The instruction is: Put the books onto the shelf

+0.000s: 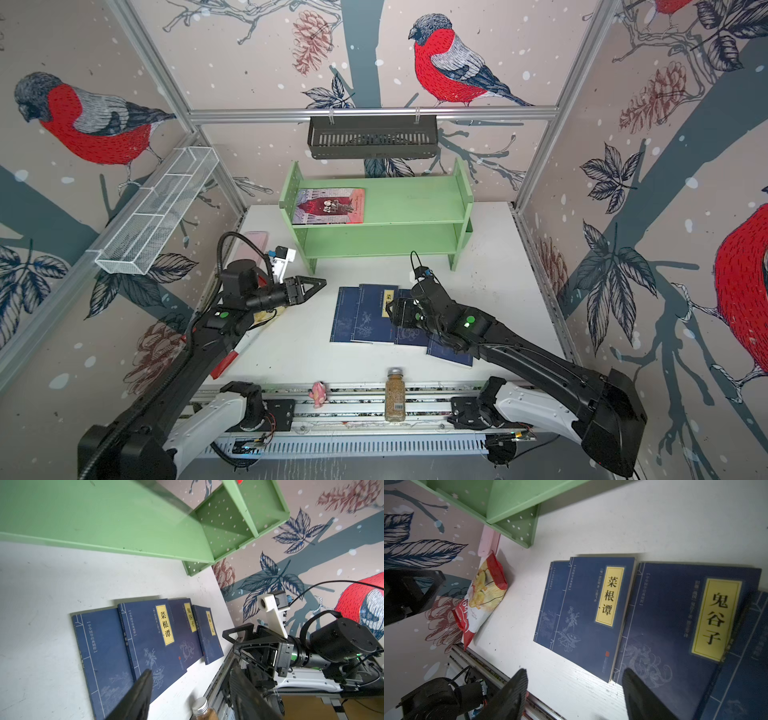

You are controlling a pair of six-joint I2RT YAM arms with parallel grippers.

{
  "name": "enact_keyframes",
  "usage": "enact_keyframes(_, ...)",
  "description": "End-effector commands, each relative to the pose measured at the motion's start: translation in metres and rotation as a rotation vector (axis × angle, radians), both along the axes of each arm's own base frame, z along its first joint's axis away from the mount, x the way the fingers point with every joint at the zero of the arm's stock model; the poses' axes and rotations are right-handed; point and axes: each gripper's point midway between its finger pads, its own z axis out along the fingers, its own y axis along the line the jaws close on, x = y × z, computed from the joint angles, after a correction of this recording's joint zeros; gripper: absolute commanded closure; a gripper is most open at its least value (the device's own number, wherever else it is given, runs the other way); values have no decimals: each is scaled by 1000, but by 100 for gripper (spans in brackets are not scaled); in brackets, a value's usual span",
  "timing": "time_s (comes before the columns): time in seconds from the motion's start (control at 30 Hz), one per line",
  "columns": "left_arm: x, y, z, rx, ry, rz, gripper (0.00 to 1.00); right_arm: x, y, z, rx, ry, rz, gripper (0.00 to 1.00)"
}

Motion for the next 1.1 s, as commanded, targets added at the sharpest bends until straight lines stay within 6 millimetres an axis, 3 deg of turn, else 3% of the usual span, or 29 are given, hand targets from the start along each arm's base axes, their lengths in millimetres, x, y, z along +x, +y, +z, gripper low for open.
enact_keyframes(0.0,-4,-7,-29,83,24,-62,35,17,0,-10,76,15,-88,26)
enact_keyframes(0.07,-6,-11,-47,92,87,-81,33,20,-1,-24,77,50,-93,27)
enact_keyframes(0.23,-9,-23,-59,86,47,-140,33,25,4,-56,60,123,-79,27)
enact_keyframes(0.4,-19,-36,-91,112,141,-186,35,28,7,-81,15,172,-67,28)
enact_keyframes(0.63,-17,-52,-118,135,256,-235,36,31,6,-96,16,194,-58,32)
enact_keyframes(0.77,-19,-60,-124,145,250,-253,36,31,11,-101,22,200,-24,34)
enact_keyframes(1.07,-34,-56,-148,191,255,-252,33,31,19,-112,4,217,39,38)
